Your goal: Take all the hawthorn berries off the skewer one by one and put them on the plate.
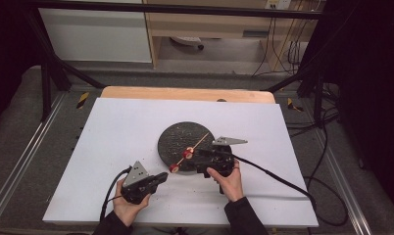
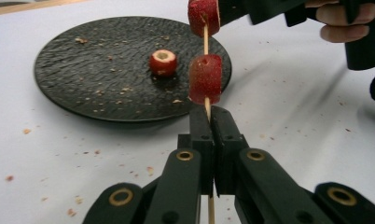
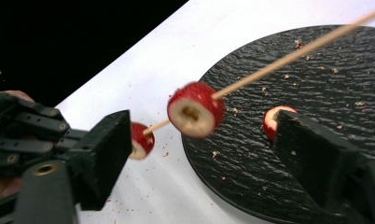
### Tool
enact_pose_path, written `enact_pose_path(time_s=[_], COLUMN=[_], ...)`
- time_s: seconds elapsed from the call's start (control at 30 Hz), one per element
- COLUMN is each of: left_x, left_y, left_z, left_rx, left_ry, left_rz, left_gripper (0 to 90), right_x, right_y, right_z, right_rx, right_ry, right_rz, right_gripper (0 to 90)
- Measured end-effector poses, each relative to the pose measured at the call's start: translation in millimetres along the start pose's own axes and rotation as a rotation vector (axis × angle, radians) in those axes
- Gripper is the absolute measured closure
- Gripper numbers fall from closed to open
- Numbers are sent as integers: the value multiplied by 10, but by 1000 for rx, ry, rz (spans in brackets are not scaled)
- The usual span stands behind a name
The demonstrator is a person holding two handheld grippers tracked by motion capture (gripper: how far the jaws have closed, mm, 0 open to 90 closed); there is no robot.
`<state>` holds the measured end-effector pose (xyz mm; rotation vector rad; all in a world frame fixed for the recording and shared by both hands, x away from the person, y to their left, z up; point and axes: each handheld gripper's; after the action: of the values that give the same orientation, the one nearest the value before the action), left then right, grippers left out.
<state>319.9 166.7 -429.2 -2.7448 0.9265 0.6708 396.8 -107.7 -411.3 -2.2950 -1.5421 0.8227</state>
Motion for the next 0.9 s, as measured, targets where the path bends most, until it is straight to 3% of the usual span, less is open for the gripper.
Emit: enact_pose_path(time_s=[0.37,0.6,0.9], left_x=[1,-18,-43], left_y=[85,74,48], left_z=[-1,0,2], left_rx=[24,25,28], left_ry=[6,13,21], left_rz=[17,19,26], left_gripper=[882,883,883], right_x=[50,-7,-226], right_y=[14,42,157], right_z=[40,-7,-219], right_rx=[36,59,58], right_ry=[22,46,91], right_rz=[-29,-34,17], right_gripper=[587,597,598])
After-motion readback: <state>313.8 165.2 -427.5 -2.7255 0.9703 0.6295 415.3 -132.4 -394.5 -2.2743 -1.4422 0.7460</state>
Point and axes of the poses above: each handheld gripper's, and its own axes: x roughly forward along the jaws, z roughly out of its underside, y roughly to its right, and after that the axes turned 12 degrees about -z, right-handed
